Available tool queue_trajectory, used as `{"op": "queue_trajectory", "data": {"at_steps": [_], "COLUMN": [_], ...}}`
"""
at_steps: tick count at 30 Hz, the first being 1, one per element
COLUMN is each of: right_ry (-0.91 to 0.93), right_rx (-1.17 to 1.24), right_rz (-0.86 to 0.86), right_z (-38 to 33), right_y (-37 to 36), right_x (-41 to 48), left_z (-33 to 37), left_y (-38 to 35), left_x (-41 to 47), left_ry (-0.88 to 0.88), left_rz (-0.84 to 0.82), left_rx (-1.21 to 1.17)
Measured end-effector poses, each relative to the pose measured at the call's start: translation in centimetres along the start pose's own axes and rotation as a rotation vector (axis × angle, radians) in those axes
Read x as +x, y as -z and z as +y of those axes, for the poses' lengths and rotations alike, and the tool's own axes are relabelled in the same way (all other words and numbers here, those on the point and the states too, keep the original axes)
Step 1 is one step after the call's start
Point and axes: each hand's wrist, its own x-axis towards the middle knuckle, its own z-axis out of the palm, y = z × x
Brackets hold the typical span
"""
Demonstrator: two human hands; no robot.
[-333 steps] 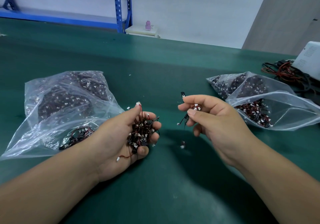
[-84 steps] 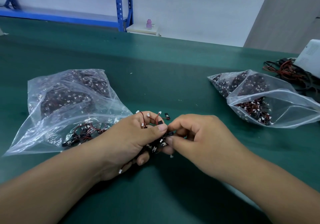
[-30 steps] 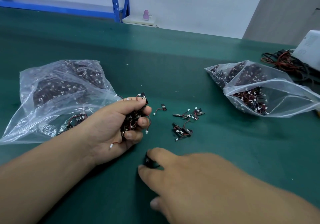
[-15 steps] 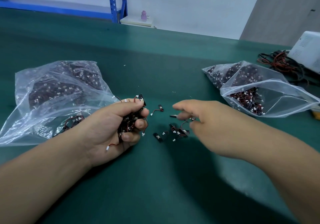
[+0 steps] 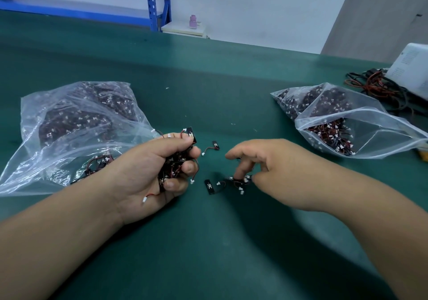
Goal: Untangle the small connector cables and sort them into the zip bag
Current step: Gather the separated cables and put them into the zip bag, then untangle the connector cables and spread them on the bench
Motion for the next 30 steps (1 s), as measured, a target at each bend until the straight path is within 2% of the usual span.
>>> {"op": "queue_trajectory", "data": {"at_steps": [6, 10, 12, 14, 16, 22, 25, 28, 30], "right_ry": [-0.054, -0.067, -0.103, -0.136, -0.120, -0.073, -0.068, -0.026, -0.024], "right_rx": [0.007, -0.195, -0.258, -0.221, -0.235, -0.221, -0.295, -0.343, -0.346], "right_rz": [0.114, 0.203, 0.055, -0.101, -0.123, 0.116, 0.205, 0.373, 0.399], "right_z": [1.2, 1.9, 2.1, 1.9, 1.9, 0.0, -0.7, -0.8, -0.4], "right_y": [0.7, 1.2, 1.0, -0.1, -1.8, -5.2, -6.1, -6.1, -5.8], "right_x": [0.2, 0.5, 0.4, 0.2, 0.3, 3.4, 5.6, 7.4, 7.9], "left_z": [-0.1, 0.0, 0.0, 0.0, 0.1, 0.2, 0.1, 0.1, 0.1], "left_y": [0.1, 0.1, 0.1, 0.1, 0.0, -0.2, -0.1, 0.0, 0.1], "left_x": [0.1, 0.1, 0.1, 0.1, 0.0, -0.1, 0.1, 0.1, 0.1], "left_ry": [0.002, 0.000, 0.002, 0.007, 0.008, -0.010, -0.009, -0.007, -0.002], "left_rz": [0.000, -0.001, 0.002, 0.004, 0.006, 0.018, 0.018, 0.007, 0.002], "left_rx": [0.003, 0.003, 0.001, -0.007, -0.019, -0.041, -0.039, -0.033, -0.026]}}
